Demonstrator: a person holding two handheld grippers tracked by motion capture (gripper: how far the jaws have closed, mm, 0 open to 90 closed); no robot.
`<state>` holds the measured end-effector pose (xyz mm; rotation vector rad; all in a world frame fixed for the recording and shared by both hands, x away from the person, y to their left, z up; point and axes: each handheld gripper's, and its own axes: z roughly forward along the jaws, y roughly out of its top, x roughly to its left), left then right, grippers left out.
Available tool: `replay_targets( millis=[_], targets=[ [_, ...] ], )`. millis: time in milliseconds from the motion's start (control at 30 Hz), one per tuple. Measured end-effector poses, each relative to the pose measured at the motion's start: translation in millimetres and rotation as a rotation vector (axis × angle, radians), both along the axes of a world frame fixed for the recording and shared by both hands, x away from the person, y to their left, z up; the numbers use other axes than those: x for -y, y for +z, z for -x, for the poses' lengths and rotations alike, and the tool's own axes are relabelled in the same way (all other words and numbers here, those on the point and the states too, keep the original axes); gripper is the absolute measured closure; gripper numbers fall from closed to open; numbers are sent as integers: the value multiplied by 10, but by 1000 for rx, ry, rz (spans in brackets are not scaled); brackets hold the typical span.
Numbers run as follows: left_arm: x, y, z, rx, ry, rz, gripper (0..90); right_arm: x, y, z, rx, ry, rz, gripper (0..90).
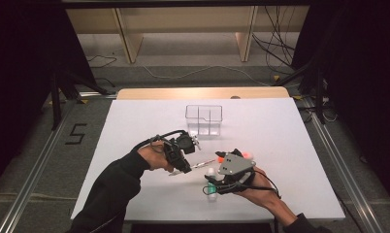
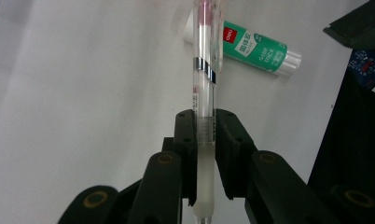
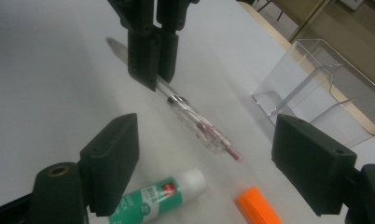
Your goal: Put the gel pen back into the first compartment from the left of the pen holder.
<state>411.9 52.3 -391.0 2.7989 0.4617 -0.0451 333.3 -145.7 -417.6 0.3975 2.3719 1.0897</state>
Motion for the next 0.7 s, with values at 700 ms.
replay_targets(
  millis=[700],
  targets=[
    [143, 62, 76, -11, -44, -7, 791, -182, -113, 88, 127, 29, 140, 315]
  ],
)
